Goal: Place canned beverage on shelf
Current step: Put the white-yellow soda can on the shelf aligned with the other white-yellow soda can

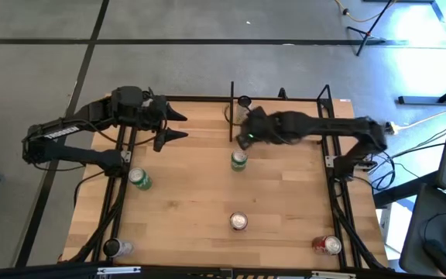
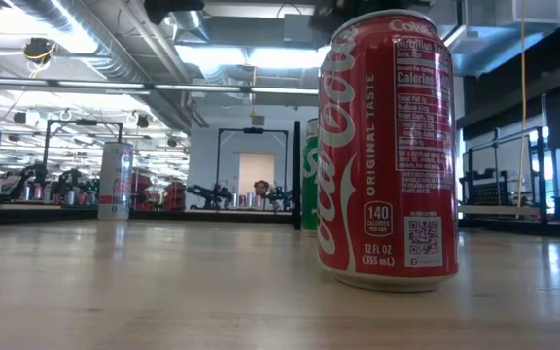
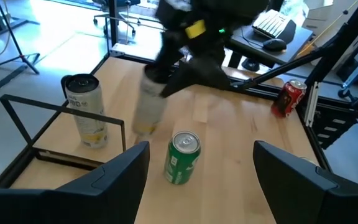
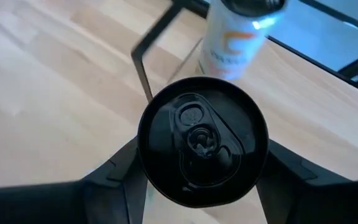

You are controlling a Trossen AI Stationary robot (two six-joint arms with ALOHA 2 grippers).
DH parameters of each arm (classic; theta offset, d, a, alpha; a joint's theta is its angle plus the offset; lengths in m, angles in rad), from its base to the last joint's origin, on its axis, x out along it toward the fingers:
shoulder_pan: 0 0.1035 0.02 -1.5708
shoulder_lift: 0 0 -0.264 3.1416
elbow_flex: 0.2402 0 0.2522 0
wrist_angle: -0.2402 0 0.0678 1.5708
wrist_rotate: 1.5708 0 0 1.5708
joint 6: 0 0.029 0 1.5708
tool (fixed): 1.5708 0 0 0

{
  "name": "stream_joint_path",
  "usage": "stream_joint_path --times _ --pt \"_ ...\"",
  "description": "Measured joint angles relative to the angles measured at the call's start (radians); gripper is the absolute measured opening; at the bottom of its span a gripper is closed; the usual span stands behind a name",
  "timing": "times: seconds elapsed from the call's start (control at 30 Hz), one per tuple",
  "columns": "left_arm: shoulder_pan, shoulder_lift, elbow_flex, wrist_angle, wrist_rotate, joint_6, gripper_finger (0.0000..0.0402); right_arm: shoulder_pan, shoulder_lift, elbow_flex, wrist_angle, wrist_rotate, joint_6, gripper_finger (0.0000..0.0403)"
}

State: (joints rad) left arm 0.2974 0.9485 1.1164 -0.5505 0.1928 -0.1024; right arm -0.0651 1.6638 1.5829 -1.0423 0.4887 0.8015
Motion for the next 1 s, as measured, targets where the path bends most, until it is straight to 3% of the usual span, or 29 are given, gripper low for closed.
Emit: stream_joint_path --times 0.33,1.0 --pt "0.0 0.0 0.0 0.001 0.0 0.0 0.0273 -0.129 0.115 0.076 0.054 -0.092 -0.051 0.0207" --pt "0.0 0.0 -0.001 0.005 0.0 0.0 0.0273 -0.172 0.146 0.068 0.118 -0.13 -0.102 0.0207"
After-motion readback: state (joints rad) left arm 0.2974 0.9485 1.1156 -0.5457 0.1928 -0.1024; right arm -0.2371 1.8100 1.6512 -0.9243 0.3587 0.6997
